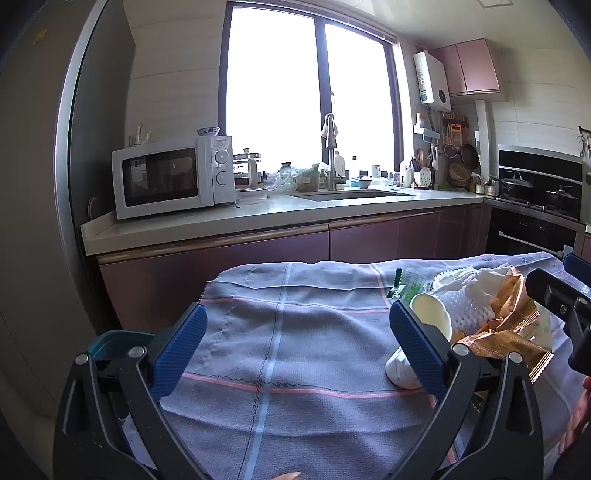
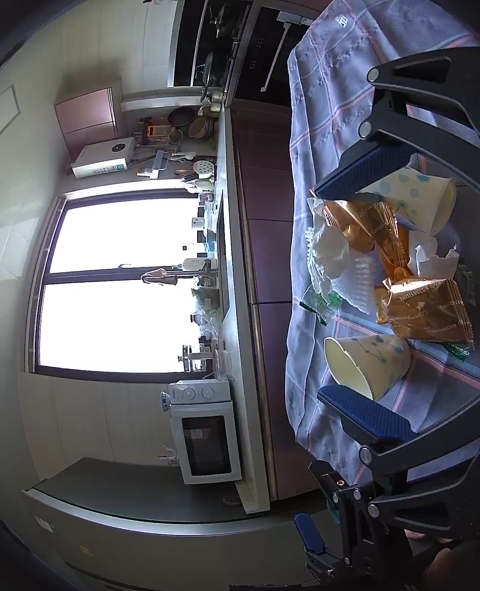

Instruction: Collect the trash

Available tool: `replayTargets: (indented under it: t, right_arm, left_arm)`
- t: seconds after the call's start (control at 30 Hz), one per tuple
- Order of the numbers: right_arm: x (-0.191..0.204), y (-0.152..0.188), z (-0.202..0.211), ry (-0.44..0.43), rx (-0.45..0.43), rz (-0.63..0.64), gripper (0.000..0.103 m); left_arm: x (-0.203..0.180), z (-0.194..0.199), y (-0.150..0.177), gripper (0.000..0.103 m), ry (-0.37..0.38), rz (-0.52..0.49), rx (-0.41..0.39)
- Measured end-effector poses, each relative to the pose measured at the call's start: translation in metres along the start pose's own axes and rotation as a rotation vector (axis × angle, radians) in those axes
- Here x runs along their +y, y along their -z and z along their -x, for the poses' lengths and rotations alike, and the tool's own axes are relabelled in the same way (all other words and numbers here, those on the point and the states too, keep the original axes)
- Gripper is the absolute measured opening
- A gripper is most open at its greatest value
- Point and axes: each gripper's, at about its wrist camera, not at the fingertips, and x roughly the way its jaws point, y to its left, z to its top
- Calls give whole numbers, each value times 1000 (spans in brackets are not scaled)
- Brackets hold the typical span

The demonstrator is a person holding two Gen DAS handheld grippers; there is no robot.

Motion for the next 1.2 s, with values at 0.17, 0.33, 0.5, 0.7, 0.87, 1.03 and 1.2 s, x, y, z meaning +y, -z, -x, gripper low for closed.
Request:
replayTargets:
  t: [0.17, 0.33, 0.5, 0.7, 0.87, 1.03, 1.2]
  right_arm:
    - [1, 0, 3, -8, -8, 10, 97]
    - [3, 0, 5, -7, -13, 16, 97]
    - [3, -1, 7, -7, -16, 13, 97]
    - [3, -1, 7, -6, -17, 12, 97]
    - [3, -2, 6, -5, -19, 14, 97]
    - [5, -1, 6, -6, -22, 19, 97]
    - [5, -1, 6, -7, -23, 23, 97]
  left_arm:
    - [1, 7, -2, 97, 1, -2, -26]
    - [-1, 13, 0, 97, 0, -3, -49]
    - [-1, 17, -1, 97, 4, 0, -64]
    - [1, 15, 2, 97, 4, -1, -76]
    - [1, 16, 2, 97, 5, -4, -82]
    - [1, 19, 2, 97, 3, -2, -92]
    - [1, 19, 3, 97, 1, -1, -97]
